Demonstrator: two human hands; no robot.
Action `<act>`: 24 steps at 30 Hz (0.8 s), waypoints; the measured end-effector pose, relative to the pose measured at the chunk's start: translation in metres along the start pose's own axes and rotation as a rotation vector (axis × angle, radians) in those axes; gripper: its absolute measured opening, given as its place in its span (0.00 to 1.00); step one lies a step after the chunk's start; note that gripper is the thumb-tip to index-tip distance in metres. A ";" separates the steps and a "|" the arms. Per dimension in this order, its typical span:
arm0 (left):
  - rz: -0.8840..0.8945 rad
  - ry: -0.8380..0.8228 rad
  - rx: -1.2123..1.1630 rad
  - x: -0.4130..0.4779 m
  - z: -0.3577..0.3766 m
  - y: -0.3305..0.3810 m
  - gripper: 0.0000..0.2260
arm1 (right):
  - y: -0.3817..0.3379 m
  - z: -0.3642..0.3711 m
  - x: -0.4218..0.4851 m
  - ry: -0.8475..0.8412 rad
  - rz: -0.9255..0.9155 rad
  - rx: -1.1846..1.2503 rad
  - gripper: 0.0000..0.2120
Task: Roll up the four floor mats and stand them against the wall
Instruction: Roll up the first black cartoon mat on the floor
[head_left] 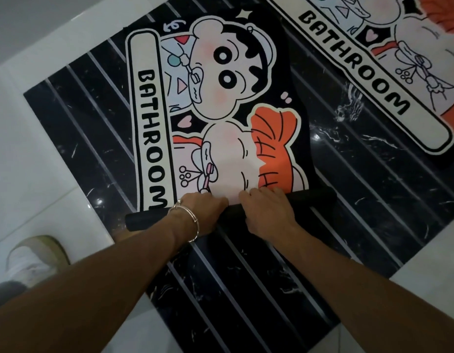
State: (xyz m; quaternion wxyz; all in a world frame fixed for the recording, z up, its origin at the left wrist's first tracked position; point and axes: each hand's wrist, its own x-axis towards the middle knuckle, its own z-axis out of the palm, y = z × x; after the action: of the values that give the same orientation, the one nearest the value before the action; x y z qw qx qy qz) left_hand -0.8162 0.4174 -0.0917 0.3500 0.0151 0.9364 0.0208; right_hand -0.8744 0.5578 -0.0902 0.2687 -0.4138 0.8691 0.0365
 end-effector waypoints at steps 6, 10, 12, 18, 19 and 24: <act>-0.072 0.221 -0.037 -0.010 0.007 0.003 0.13 | -0.001 -0.014 0.018 -0.126 0.039 0.105 0.07; -0.072 0.088 -0.061 0.001 -0.001 0.001 0.12 | 0.004 -0.004 0.008 0.021 0.007 0.058 0.11; -0.049 0.097 -0.043 0.002 -0.003 0.001 0.13 | 0.007 -0.004 0.009 0.016 0.005 0.029 0.10; -0.042 0.269 -0.006 -0.008 0.008 -0.001 0.12 | 0.010 -0.014 0.026 -0.168 -0.020 0.134 0.04; -0.055 0.244 -0.018 -0.007 0.007 -0.002 0.11 | 0.011 -0.013 0.025 -0.132 -0.031 0.131 0.06; -0.042 0.188 -0.001 0.002 0.000 -0.003 0.12 | 0.017 -0.006 0.009 0.025 -0.033 0.031 0.08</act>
State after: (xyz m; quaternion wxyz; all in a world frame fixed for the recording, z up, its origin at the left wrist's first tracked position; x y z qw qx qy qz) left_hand -0.8180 0.4147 -0.0929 0.2610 -0.0065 0.9652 0.0153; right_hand -0.8941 0.5604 -0.0918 0.2648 -0.4244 0.8658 0.0131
